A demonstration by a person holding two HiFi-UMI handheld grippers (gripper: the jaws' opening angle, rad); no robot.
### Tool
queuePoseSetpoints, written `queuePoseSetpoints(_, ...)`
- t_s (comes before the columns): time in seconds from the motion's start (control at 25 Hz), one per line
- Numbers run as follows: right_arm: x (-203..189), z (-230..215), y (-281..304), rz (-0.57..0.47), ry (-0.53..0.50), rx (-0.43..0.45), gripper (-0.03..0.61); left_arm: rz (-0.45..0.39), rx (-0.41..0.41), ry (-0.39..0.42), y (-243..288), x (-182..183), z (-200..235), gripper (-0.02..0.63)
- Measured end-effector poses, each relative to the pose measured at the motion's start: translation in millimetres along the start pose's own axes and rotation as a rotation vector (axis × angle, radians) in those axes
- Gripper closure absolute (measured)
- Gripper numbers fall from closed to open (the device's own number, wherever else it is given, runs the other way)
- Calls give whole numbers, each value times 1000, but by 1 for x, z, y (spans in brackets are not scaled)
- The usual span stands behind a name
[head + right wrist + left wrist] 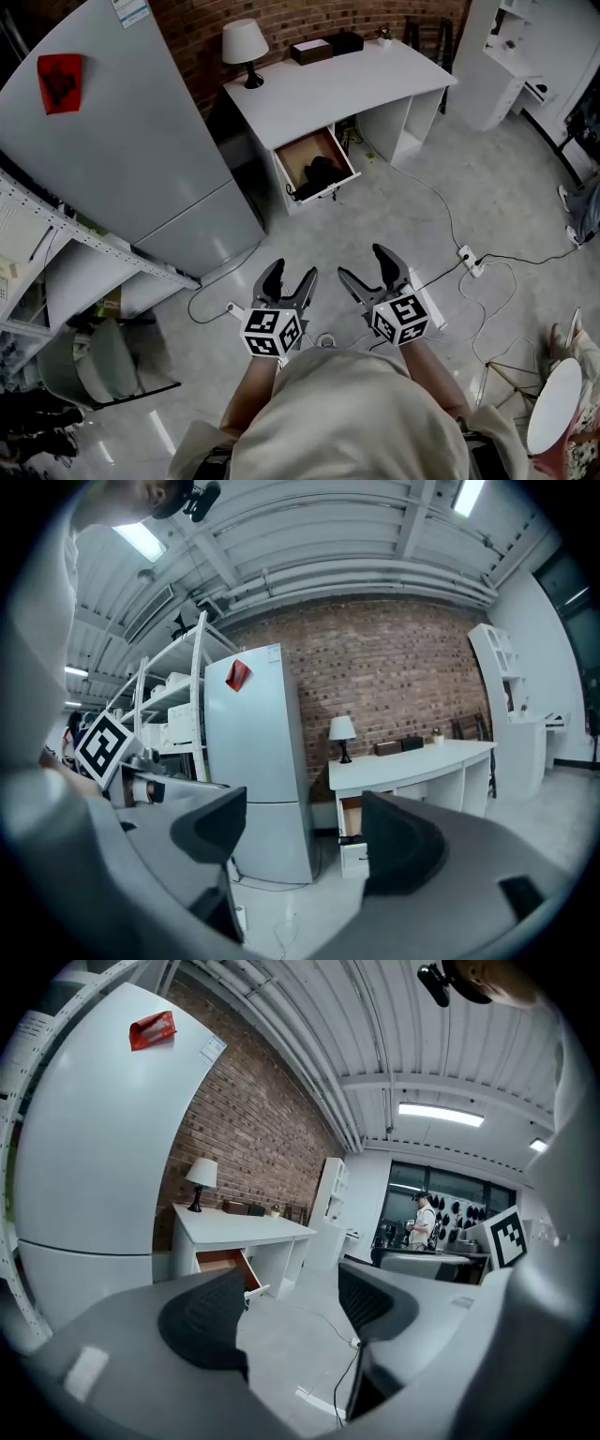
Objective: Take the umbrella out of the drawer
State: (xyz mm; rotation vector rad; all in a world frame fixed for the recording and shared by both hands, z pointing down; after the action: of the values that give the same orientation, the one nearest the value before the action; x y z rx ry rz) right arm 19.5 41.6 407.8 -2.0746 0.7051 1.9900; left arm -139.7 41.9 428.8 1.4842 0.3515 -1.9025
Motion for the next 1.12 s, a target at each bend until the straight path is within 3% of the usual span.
queuePoseSetpoints(0.52, -6, -33, 57, 37, 18, -44, 216, 29, 38, -40, 53, 5, 72, 311)
queuePoseSetpoints(1.12, 31, -134, 200, 53, -14, 83, 216, 75, 105, -79, 196, 39, 143, 307)
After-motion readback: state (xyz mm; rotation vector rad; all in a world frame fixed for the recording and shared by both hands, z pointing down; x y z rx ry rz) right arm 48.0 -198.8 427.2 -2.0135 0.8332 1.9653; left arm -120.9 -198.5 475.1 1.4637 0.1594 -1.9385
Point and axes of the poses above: the fingertips, and each gripper's own axes: y forward along the fingers, z to its left, x out of its top, the point moved 4 cm from there along -y, backward along the fingers, and after that the axes turned 9 degrees about -x, right-handed, at the moved point
